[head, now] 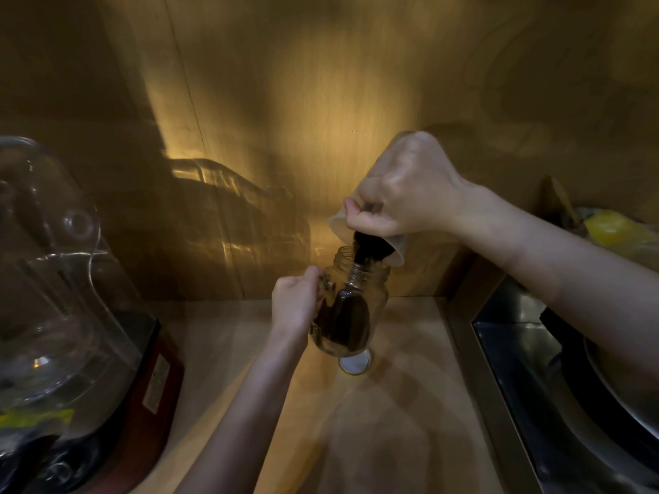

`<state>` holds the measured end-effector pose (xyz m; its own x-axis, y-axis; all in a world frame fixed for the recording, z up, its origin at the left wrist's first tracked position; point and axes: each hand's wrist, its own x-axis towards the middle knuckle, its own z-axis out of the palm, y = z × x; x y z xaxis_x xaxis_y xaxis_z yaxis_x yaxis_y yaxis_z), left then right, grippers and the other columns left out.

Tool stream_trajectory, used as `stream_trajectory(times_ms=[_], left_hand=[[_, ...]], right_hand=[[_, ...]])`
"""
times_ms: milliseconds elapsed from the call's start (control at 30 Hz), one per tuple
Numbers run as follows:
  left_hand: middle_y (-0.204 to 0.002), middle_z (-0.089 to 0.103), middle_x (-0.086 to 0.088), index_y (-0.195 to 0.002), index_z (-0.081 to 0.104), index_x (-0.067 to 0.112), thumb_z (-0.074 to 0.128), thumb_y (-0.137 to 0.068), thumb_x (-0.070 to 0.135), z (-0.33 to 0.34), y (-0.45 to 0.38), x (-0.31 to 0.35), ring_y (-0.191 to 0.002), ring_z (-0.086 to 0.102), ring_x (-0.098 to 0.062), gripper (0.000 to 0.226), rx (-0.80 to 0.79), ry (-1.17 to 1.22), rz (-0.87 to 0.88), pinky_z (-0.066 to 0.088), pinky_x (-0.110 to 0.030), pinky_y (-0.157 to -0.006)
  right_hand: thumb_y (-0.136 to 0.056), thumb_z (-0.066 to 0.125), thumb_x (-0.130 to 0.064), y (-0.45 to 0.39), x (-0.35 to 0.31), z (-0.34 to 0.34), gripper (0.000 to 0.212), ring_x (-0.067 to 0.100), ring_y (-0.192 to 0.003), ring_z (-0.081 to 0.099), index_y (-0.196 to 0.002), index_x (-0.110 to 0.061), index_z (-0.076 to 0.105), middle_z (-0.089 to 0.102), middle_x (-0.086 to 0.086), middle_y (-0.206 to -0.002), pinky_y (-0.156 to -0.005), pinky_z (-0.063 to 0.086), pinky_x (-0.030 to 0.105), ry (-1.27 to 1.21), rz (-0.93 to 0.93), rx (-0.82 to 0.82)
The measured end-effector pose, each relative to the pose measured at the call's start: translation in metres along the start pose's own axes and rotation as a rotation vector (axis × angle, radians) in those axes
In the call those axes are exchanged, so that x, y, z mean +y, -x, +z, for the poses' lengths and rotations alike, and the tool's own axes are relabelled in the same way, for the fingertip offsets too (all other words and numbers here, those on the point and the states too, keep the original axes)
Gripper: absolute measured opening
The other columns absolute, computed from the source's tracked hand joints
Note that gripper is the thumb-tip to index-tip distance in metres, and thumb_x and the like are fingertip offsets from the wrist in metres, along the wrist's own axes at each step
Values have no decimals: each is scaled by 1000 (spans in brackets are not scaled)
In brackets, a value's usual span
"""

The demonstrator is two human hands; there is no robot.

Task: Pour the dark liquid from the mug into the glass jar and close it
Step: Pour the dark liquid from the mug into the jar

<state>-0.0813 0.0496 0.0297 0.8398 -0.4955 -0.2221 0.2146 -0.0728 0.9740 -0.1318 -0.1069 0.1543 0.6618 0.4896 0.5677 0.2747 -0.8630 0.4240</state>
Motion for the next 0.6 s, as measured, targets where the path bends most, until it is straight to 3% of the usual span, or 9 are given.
stream_trajectory(times_ms=[600], left_hand=[[-33, 35, 10, -48, 46, 16, 54, -83, 23, 3, 3, 0, -34, 31, -7, 37, -39, 24, -9, 28, -20, -41]], right_hand=[[-87, 49, -25, 2, 2, -1, 49, 21, -32, 54, -43, -10, 64, 55, 2, -34, -36, 46, 28, 9, -64, -12]])
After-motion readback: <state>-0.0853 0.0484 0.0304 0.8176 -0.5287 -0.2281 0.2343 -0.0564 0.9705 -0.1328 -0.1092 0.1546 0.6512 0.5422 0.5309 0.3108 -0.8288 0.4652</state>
